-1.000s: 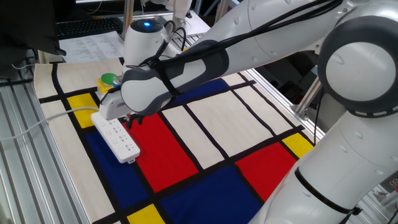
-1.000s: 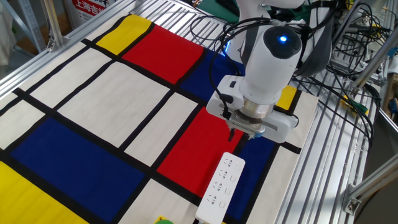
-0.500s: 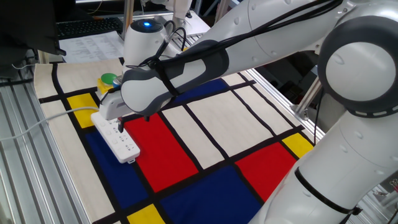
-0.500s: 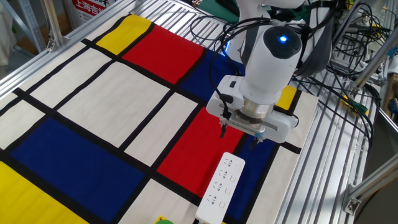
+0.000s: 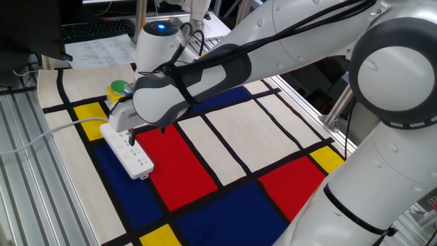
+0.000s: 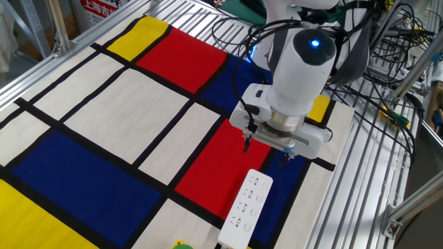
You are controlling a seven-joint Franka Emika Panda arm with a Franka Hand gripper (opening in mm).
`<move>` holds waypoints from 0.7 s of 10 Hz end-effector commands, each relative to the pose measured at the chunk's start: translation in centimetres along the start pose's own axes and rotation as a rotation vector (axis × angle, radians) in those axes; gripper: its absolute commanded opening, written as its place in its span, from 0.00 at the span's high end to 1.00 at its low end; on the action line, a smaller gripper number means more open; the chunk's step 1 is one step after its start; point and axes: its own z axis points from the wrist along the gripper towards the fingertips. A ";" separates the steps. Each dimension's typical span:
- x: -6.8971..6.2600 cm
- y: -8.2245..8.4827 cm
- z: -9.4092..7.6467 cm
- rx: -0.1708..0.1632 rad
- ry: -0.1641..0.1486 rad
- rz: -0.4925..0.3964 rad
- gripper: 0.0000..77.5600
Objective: Turn off the power strip by pressing the button
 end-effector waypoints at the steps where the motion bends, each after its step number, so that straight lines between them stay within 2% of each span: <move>1: -0.9 0.5 3.5 0.007 -0.001 0.012 0.00; 3: -0.8 0.2 3.7 0.015 0.012 0.015 0.00; 7: -0.3 -1.4 4.9 0.014 0.010 0.005 0.00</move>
